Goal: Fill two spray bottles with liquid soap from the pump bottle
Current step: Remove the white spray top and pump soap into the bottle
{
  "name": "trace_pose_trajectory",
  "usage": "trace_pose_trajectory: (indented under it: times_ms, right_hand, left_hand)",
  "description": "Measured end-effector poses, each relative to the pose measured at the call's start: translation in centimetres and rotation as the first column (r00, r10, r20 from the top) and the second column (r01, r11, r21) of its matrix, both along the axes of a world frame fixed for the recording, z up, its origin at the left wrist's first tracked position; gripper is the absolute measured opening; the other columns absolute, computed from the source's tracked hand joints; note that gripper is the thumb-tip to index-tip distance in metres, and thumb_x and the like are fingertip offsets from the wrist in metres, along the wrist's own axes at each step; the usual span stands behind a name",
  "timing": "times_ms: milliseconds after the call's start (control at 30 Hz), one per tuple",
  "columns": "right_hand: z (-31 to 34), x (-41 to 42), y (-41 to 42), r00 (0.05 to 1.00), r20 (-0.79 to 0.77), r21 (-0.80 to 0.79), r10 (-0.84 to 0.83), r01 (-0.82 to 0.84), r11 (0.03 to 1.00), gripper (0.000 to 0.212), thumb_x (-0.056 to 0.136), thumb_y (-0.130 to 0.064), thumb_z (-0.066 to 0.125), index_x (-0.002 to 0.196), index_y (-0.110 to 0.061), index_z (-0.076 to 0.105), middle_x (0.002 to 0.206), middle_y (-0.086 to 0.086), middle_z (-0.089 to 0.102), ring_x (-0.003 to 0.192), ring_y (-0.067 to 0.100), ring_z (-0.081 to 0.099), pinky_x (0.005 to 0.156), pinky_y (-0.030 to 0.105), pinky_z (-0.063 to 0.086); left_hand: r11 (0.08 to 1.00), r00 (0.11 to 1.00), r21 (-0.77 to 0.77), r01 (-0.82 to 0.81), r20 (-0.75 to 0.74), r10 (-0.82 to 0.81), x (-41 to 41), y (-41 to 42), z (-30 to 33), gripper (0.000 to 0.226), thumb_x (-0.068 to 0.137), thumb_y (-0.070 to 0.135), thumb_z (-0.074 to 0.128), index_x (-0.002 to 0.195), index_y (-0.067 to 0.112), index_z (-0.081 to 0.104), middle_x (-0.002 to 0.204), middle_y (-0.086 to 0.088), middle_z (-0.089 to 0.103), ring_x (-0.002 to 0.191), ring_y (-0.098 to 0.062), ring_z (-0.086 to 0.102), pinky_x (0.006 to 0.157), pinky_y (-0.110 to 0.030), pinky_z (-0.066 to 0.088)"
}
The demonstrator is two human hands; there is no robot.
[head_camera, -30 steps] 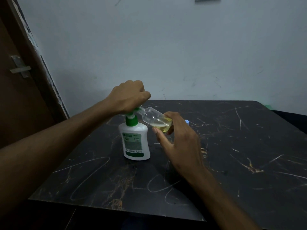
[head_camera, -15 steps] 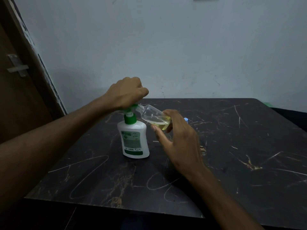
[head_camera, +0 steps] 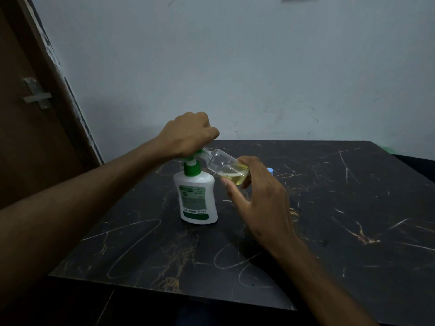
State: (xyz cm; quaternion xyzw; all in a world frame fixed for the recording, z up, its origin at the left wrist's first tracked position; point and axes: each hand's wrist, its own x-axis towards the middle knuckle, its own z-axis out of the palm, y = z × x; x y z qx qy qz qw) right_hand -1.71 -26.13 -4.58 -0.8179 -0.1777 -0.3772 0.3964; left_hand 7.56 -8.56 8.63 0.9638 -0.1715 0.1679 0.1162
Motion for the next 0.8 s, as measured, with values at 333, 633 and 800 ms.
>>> trace_pose_trajectory:
  times_ms: [333, 633, 800]
  right_hand:
    - [0.03, -0.07, -0.03, 1.0, 0.01, -0.022, -0.018, 0.019, 1.0, 0.037, 0.099, -0.046, 0.065, 0.127, -0.023, 0.057, 0.105, -0.012, 0.065, 0.086, 0.005, 0.06, 0.069, 0.029, 0.056]
    - [0.0, -0.17, 0.0, 0.999, 0.027, -0.041, -0.047, 0.048, 0.998, 0.037, 0.098, -0.048, 0.064, 0.125, -0.023, 0.056, 0.091, -0.02, 0.054, 0.076, -0.001, 0.054, 0.064, 0.02, 0.047]
    - [-0.03, -0.17, 0.09, 0.998, 0.032, -0.042, -0.048, 0.049, 0.998, 0.037, 0.098, -0.047, 0.065, 0.126, -0.025, 0.055, 0.093, -0.021, 0.052, 0.077, -0.001, 0.053, 0.064, 0.021, 0.049]
  left_hand:
    - [0.999, 0.999, -0.024, 0.027, -0.026, -0.028, 0.02, 0.11, -0.13, 0.03, 0.074, 0.042, 0.041, 0.061, 0.019, 0.026, 0.062, -0.001, 0.035, 0.062, -0.023, 0.03, 0.058, -0.038, 0.023]
    - [0.999, 0.999, -0.031, 0.012, -0.044, -0.013, 0.23, 0.1, -0.02, 0.029, 0.074, 0.043, 0.041, 0.061, 0.021, 0.028, 0.066, -0.002, 0.04, 0.064, -0.025, 0.035, 0.06, -0.038, 0.025]
    - [0.998, 1.0, -0.063, 0.016, -0.018, -0.017, 0.02, 0.0, 0.48, 0.03, 0.074, 0.04, 0.044, 0.06, 0.02, 0.027, 0.061, -0.002, 0.036, 0.061, -0.025, 0.03, 0.06, -0.038, 0.025]
